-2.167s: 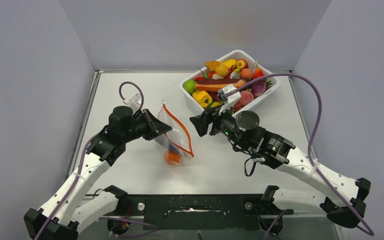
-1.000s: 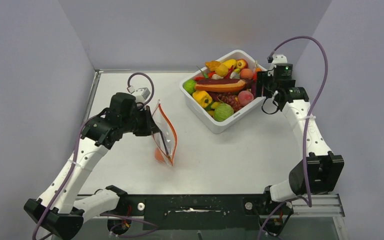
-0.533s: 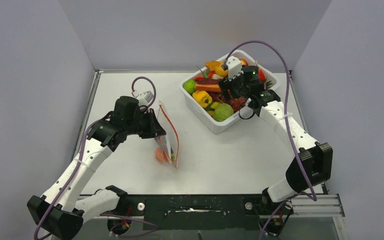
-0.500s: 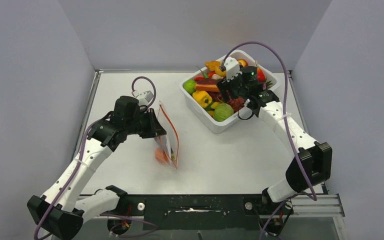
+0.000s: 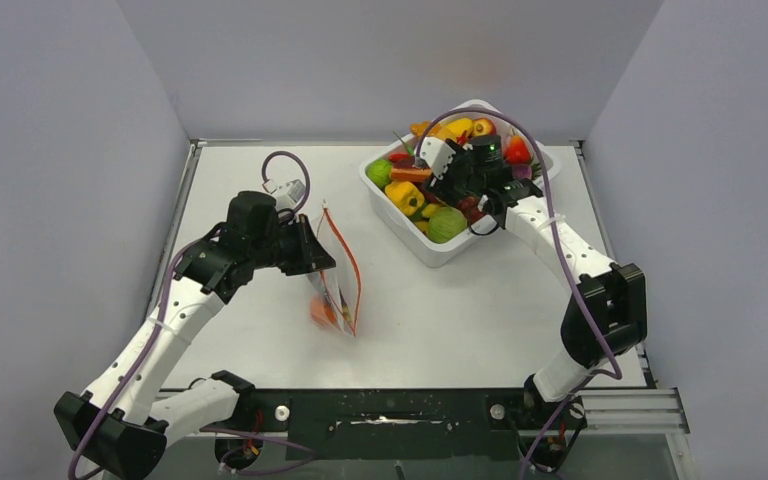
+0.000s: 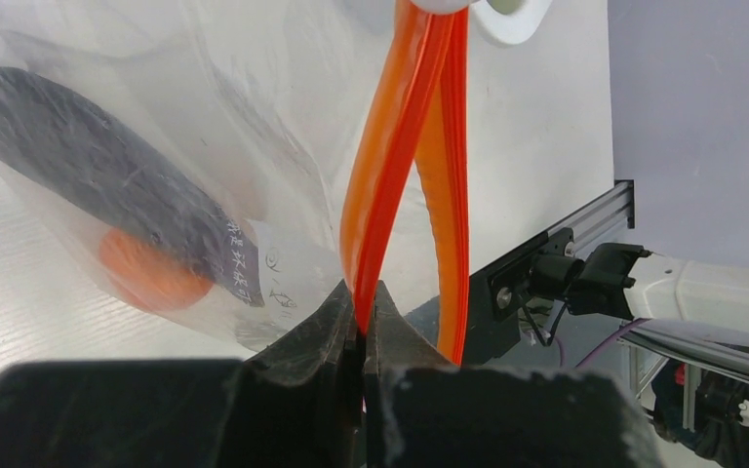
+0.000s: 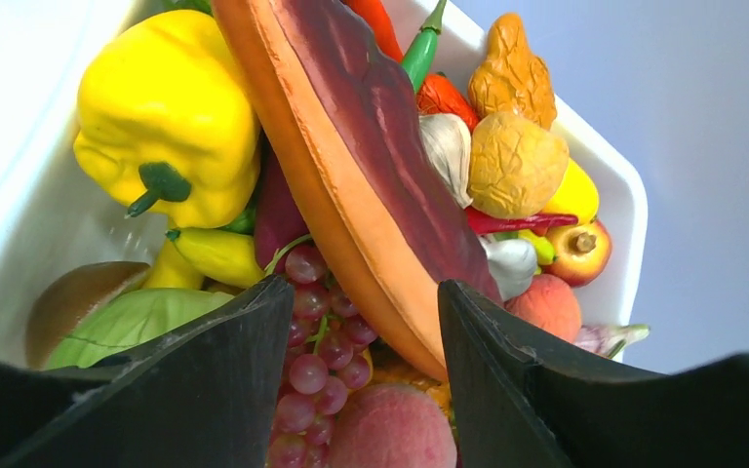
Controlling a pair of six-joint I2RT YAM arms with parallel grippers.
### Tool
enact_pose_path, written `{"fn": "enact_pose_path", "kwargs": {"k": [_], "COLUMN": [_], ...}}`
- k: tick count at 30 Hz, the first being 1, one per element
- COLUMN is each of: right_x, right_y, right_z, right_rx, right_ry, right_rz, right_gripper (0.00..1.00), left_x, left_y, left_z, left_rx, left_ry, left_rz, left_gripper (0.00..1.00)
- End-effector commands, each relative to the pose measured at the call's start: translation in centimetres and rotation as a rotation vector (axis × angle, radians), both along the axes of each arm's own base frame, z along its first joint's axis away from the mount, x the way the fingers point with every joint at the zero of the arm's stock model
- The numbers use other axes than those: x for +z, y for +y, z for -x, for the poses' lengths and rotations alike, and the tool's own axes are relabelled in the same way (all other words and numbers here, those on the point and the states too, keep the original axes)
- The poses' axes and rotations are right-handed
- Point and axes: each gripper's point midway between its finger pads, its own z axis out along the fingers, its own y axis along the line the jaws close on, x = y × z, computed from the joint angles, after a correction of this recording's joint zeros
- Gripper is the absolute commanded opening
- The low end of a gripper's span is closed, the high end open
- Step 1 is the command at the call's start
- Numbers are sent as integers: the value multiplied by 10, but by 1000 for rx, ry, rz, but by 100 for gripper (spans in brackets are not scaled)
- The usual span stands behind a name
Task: Place the food in the zip-top bag and seal the zipper
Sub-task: Pick up the fake food from the bin.
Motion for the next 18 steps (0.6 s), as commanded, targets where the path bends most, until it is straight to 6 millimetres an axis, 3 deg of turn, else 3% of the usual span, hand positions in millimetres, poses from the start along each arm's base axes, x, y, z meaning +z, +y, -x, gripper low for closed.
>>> {"fn": "enact_pose_path", "kwargs": {"k": [1, 18], "right_x": [22, -1], "right_y": [16, 31], "right_z": [-15, -32], "right_rx": [117, 127], "right_ry": [-144, -209], "right_rz": [67, 203], "right_gripper": [57, 58], "left_x": [18, 20], "left_y": [-6, -9], "left_z": [-4, -1], "left_rx": [-11, -26], "left_ry": [-65, -71], "left_rz": [60, 87], "left_gripper": [0, 0]}}
